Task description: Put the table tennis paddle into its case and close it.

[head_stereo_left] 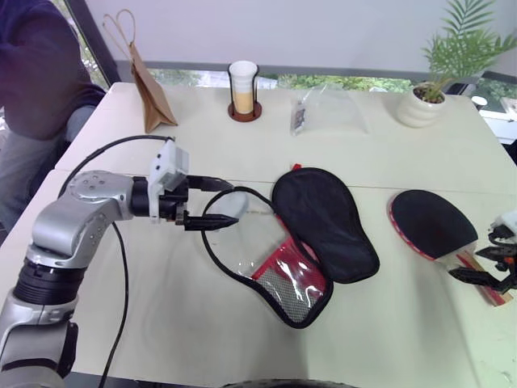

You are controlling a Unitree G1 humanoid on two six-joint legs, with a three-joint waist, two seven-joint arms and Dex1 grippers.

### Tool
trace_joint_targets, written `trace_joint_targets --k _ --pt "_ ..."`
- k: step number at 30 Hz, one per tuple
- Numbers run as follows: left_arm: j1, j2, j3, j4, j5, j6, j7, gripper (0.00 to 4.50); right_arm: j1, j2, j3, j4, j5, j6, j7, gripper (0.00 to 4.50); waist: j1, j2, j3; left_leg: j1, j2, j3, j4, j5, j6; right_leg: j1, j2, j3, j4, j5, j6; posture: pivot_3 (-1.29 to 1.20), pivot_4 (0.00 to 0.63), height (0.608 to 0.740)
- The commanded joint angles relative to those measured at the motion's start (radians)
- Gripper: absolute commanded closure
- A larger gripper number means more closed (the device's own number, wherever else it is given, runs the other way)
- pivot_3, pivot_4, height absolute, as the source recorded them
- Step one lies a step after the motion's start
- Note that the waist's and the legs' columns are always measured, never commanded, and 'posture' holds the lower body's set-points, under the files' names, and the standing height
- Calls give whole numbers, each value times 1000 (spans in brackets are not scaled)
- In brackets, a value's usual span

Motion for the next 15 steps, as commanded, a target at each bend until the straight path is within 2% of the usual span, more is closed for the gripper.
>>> trace_joint_targets --k 1,5,6,9,15 --pt "7 9 24 -36 -2 -4 8 580 -23 -18 13 12 17 3 14 1363 0 0 0 0 0 0 0 0 0 0 0 0 0 0 0 0 150 740" --pt "14 10 27 -42 -3 -3 16 580 -37 -20 25 15 21 15 9 3495 0 0 0 0 0 0 0 0 0 0 0 0 0 0 0 0 150 740" --pt "14 9 27 -43 -3 -3 18 580 -37 -21 24 8 24 22 9 3624 0 0 0 0 0 0 0 0 0 0 0 0 0 0 0 0 150 740" --pt "13 6 24 -42 -2 -4 22 580 -36 -26 1 -32 37 54 -2 3619 0 0 0 0 0 0 0 0 0 0 0 0 0 0 0 0 150 740" --pt "-1 0 20 -17 2 -13 17 580 -113 -17 -116 -342 162 351 -69 3619 -3 1 0 0 0 0 0 0 0 -1 0 0 0 0 0 0 150 740"
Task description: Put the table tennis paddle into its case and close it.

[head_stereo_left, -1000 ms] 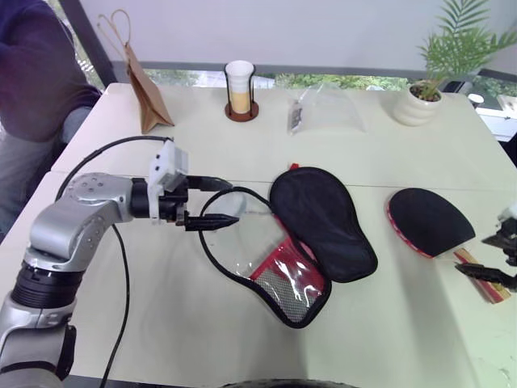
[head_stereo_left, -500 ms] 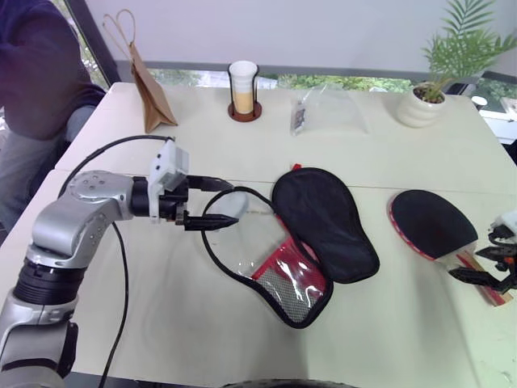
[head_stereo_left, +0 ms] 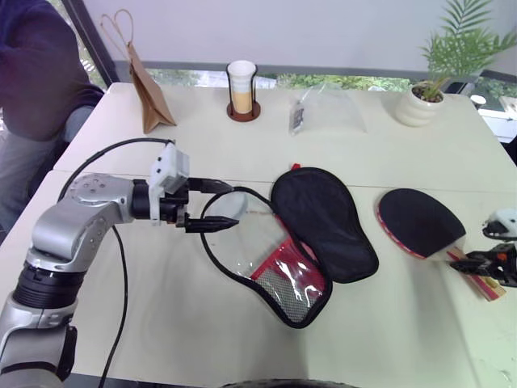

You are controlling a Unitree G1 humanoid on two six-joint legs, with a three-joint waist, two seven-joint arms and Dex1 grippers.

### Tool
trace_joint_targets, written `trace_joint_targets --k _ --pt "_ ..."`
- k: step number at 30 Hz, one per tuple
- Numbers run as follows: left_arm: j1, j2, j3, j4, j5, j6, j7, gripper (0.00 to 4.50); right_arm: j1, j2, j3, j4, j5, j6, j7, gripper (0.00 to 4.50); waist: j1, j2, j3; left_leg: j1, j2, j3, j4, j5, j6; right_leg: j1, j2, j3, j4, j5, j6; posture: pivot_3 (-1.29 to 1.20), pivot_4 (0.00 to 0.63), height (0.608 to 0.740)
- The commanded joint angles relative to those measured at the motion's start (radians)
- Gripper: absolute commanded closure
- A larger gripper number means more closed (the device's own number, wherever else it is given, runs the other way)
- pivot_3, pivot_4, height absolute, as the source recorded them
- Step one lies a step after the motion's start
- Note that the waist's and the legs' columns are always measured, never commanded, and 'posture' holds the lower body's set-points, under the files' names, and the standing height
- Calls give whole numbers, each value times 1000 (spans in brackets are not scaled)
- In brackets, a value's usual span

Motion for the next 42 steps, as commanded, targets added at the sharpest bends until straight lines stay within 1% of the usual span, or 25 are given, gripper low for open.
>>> trace_joint_targets --k 1,3,6,8,9,11,14,16,20,33,35,36,38,40,42 --pt "-23 -1 18 2 2 -13 -2 580 -98 -5 -98 -244 108 210 -62 3619 -3 0 0 0 0 0 0 0 0 0 0 0 0 0 0 0 150 740" --pt "-25 -2 18 7 4 -17 -5 580 -176 28 -87 -381 166 344 -118 3619 -1 0 0 0 0 0 0 0 0 -1 0 0 0 0 0 0 150 740" --pt "-26 -1 18 14 7 -22 -10 580 -319 111 -18 -523 212 522 -230 3619 1 0 0 -1 0 0 0 0 0 -1 0 0 0 0 0 0 150 740" --pt "-31 -6 13 18 11 -24 -9 580 -406 192 46 -574 216 619 -308 3619 3 0 0 -1 0 0 0 -1 1 -1 0 0 0 0 0 0 150 740" --pt "-34 -9 10 18 13 -24 -7 580 -447 250 80 -588 208 662 -354 3619 4 0 0 -1 0 -1 0 0 1 -1 0 0 0 0 0 0 150 740" --pt "-34 -12 10 15 14 -23 -5 580 -492 319 117 -597 204 709 -416 3619 5 0 0 -2 -1 -1 1 0 0 -2 -1 0 0 0 0 0 150 740" --pt "-18 -9 21 -2 13 -21 -3 580 -489 401 182 -616 215 718 -499 3619 3 0 0 -3 -1 -1 1 0 -1 -3 -1 0 1 0 0 0 150 740" --pt "-8 -5 28 -12 13 -19 0 580 -466 425 201 -626 222 718 -533 3619 1 0 0 -3 -1 0 1 0 -1 -4 -1 0 1 0 0 0 150 740" --pt "15 4 46 -36 8 -10 13 580 -420 449 233 -631 227 718 -589 3619 0 0 0 -3 -1 0 1 0 0 -4 -1 0 2 0 0 0 150 740" --pt "41 8 56 -67 2 -3 45 580 -422 518 270 -593 270 718 -683 3619 -1 0 0 -3 -1 0 0 0 0 -4 -1 0 2 0 0 0 150 740" --pt "40 7 56 -67 2 -3 47 580 -422 523 282 -592 271 718 -693 2577 -1 0 0 -3 -1 0 0 0 0 -4 -1 0 2 0 0 0 150 740" --pt "39 8 56 -66 2 -4 48 580 -424 521 291 -594 270 718 -696 2144 -2 0 0 -3 -1 0 0 0 0 -4 -1 0 2 0 0 0 150 740" --pt "39 8 57 -68 1 -2 49 580 -429 517 291 -593 271 718 -700 1134 -2 0 0 -3 -1 0 0 0 0 -4 -1 0 2 0 0 0 150 740" --pt "41 10 60 -69 0 -1 52 580 -441 488 287 -600 274 718 -688 77 -2 0 0 -3 -1 0 0 0 0 -4 -1 0 2 0 0 0 150 740" --pt "46 16 66 -70 -4 5 57 580 -461 451 265 -621 301 694 -643 27 -1 0 0 -3 -1 0 0 0 0 -4 -1 0 2 0 0 0 150 740"
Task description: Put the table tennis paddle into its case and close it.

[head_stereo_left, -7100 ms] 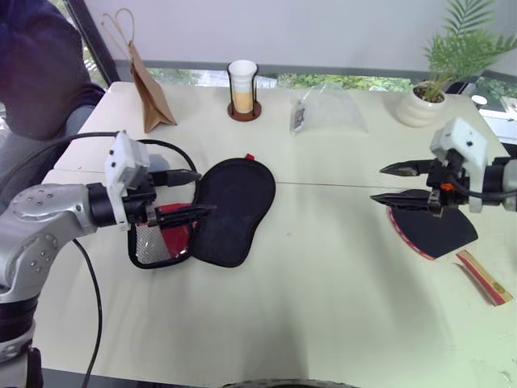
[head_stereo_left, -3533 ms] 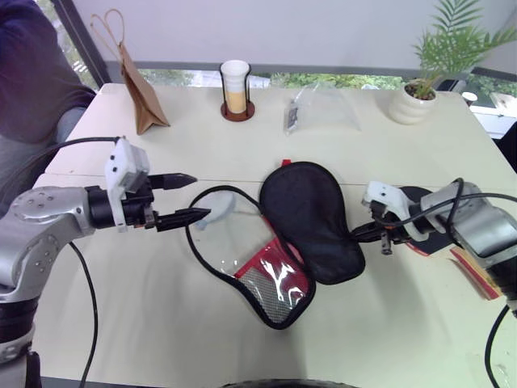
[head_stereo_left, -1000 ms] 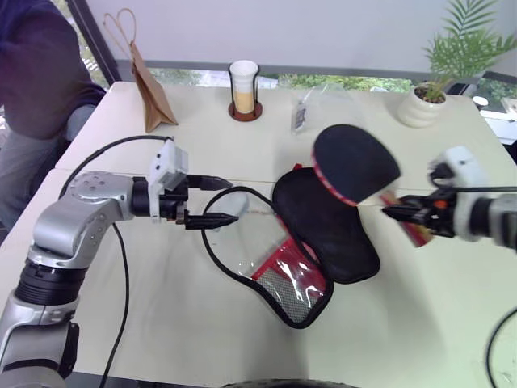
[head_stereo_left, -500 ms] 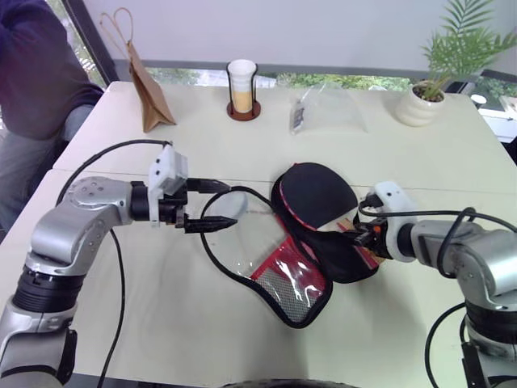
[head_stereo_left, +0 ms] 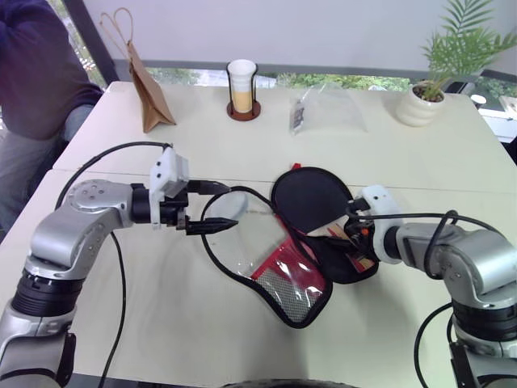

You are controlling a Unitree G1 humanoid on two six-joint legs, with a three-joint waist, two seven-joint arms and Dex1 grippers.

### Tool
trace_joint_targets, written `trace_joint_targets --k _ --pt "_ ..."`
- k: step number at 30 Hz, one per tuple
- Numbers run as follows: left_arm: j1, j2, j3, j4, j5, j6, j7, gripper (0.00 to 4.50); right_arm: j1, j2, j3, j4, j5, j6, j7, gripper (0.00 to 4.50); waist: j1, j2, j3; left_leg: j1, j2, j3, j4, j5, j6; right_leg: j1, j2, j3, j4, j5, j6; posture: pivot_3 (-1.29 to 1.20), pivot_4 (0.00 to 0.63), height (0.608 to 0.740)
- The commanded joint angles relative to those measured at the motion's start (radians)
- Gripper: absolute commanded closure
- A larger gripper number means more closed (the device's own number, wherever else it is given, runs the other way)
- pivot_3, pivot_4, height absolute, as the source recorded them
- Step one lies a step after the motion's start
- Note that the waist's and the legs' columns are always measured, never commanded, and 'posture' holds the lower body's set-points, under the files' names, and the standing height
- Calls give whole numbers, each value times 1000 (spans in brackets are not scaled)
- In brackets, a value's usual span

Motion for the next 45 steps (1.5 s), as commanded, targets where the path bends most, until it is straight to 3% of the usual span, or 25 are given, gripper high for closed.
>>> trace_joint_targets --k 1,6,14,18,28,35,39,43,45 --pt "4 24 51 -28 -19 6 4 580 -51 -71 -54 -69 60 -48 89 27 0 0 0 0 0 0 0 0 0 0 0 0 0 0 0 0 150 740" --pt "35 97 87 11 3 -19 -38 580 -81 -175 -72 -141 174 -207 285 27 -4 0 0 0 1 0 -1 -2 4 0 1 0 -1 0 0 0 150 740" --pt "129 312 146 189 146 -232 -194 580 -65 -304 6 36 67 -530 415 27 -7 0 0 0 1 0 -1 -2 4 -1 0 0 -1 0 0 0 150 740" --pt "212 334 152 202 180 -325 -239 580 -68 -327 22 122 16 -667 473 27 -4 0 0 0 1 1 -1 -2 4 0 0 0 -1 0 0 0 150 740" --pt "162 -11 -36 142 254 -442 -91 580 -110 -382 -22 242 -30 -755 520 27 3 -1 1 0 0 1 -1 -3 4 0 -1 0 -1 0 0 0 150 740" --pt "-55 -161 -69 192 155 -340 -108 580 -86 -449 -141 276 -24 -735 510 27 6 -1 1 0 1 1 0 -2 4 0 -1 0 0 0 0 0 150 740" --pt "-234 -300 -131 347 187 -356 -113 580 -58 -489 -223 320 -42 -724 487 27 16 -1 1 0 0 0 1 -2 4 1 -1 -1 -1 0 0 0 150 740" --pt "-423 -521 -219 726 324 -518 -58 580 -34 -515 -306 362 -55 -707 456 27 15 -1 0 0 -1 1 2 -1 3 2 0 -1 0 0 0 0 150 740" --pt "-477 -585 -233 868 373 -586 -41 580 -22 -520 -327 363 -54 -695 444 27 16 -2 1 0 -1 2 2 -1 4 2 0 -1 0 0 1 0 150 740"
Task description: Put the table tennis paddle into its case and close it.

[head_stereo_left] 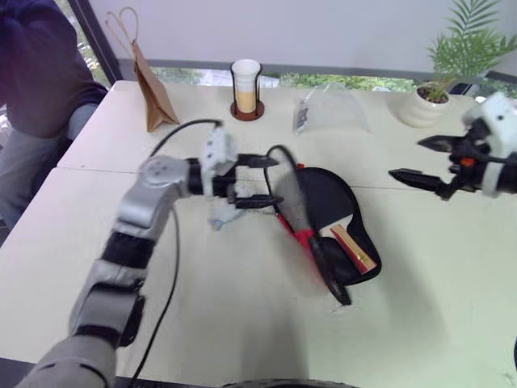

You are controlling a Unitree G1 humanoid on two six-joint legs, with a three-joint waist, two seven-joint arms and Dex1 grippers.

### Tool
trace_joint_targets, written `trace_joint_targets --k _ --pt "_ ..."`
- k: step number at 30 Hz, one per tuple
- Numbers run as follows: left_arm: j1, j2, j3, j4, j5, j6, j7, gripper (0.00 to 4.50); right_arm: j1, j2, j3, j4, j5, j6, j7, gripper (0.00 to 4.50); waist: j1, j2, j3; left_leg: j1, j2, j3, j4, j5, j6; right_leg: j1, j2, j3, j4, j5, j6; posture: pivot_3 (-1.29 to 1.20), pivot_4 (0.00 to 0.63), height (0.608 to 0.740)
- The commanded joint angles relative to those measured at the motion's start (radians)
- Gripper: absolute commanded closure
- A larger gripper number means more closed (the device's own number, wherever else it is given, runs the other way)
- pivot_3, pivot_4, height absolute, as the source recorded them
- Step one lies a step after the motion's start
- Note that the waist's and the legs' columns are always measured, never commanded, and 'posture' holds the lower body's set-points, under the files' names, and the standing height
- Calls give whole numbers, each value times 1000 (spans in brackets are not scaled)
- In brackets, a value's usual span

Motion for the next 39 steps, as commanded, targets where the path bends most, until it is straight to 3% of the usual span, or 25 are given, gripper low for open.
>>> trace_joint_targets --k 1,6,10,14,22,28,34,37,39 --pt "-86 -91 -48 260 123 -159 64 580 20 -24 -77 -15 -7 18 -21 27 -6 -1 1 0 0 0 0 0 0 0 0 0 0 0 0 0 150 740" --pt "-150 -159 -93 527 251 -332 99 580 96 1 -101 -93 40 83 -18 27 -19 -1 1 0 0 2 -2 0 2 -3 1 1 1 0 0 0 150 740" --pt "-149 -127 -62 509 238 -353 19 580 134 53 -47 -104 112 156 3 27 -16 -2 1 -1 1 2 -2 0 0 -4 1 2 2 0 0 0 150 740" --pt "-128 -68 -17 376 182 -295 -54 580 102 87 56 -29 138 217 24 27 -13 -2 1 -1 1 2 -2 1 -1 -4 0 3 2 0 0 0 150 740" --pt "22 113 67 -144 13 33 -131 580 6 132 255 191 96 179 113 27 -14 -2 1 -1 1 1 -1 2 -3 -4 0 3 2 0 0 0 150 740" --pt "126 218 115 -404 -69 215 -76 580 -37 166 348 273 61 142 164 27 -12 -2 1 -1 1 1 -1 2 -4 -4 0 3 2 0 0 0 150 740" --pt "205 285 151 -542 -111 304 -8 580 -76 206 406 332 31 121 197 27 -14 -2 1 -1 1 0 -1 2 -4 -3 0 3 2 0 0 0 150 740" --pt "223 301 163 -571 -121 320 18 580 -70 216 426 336 18 114 213 834 -14 -2 1 -1 1 0 -1 2 -4 -3 0 3 2 0 0 0 150 740" --pt "232 310 167 -583 -128 323 31 580 -59 223 436 330 14 116 218 1745 -14 -2 1 -1 1 0 -1 2 -4 -3 0 3 2 0 0 0 150 740"
